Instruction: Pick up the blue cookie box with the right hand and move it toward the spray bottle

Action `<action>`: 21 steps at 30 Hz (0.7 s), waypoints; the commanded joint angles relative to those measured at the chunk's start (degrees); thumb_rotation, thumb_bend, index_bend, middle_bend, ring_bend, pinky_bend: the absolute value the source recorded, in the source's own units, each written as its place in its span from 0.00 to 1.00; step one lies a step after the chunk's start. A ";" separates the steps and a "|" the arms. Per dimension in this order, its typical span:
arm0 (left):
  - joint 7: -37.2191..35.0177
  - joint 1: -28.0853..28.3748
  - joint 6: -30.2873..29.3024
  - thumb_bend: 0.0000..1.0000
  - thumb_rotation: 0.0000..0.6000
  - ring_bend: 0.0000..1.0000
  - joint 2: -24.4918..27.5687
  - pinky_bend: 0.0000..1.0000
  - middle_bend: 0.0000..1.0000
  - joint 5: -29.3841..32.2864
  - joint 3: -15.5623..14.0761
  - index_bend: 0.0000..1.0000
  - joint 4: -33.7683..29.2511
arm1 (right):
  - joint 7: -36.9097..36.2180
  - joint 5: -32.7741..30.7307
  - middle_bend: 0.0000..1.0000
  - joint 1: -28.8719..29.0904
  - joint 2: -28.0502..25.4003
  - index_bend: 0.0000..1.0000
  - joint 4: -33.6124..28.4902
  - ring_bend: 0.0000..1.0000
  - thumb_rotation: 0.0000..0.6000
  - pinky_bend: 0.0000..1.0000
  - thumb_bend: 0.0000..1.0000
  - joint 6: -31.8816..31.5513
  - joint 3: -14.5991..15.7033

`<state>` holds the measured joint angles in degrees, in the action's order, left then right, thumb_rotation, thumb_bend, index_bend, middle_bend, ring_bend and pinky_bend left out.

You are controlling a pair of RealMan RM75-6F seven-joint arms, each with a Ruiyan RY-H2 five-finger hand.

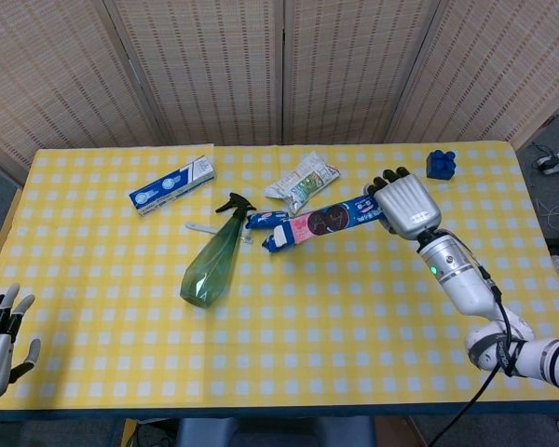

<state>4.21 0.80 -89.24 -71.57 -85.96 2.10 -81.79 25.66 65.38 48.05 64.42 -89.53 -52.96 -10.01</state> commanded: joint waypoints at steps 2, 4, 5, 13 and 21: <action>0.03 0.06 0.11 0.43 1.00 0.00 -0.10 0.00 0.00 -0.10 -0.09 0.16 0.02 | -8.10 3.73 0.37 -1.30 1.48 0.38 -0.79 0.25 1.00 0.29 0.34 1.01 0.70; 0.01 0.12 0.06 0.43 1.00 0.00 -0.13 0.00 0.00 -0.25 -0.09 0.16 -0.02 | -10.86 4.70 0.37 -1.56 2.66 0.38 -0.16 0.25 1.00 0.29 0.34 1.83 1.19; -0.02 0.13 0.01 0.43 1.00 0.00 -0.13 0.00 0.00 -0.30 -0.08 0.16 -0.02 | -12.12 4.93 0.37 -1.66 3.27 0.38 0.21 0.25 1.00 0.29 0.34 2.28 1.38; -0.27 -0.06 -0.17 0.43 1.00 0.00 -0.09 0.00 0.00 -0.27 -0.19 0.16 0.10 | -23.99 7.34 0.36 -2.45 10.48 0.37 6.73 0.25 1.00 0.29 0.34 6.04 3.07; -0.45 -0.31 -0.42 0.43 1.00 0.00 0.18 0.00 0.00 -0.18 -0.24 0.16 0.06 | -31.03 9.21 0.28 -2.77 16.80 0.22 15.17 0.20 1.00 0.29 0.34 8.73 4.45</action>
<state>3.77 0.50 -89.66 -71.40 -86.14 1.86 -81.73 -4.00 74.01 45.50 79.88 -75.86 -45.05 -6.02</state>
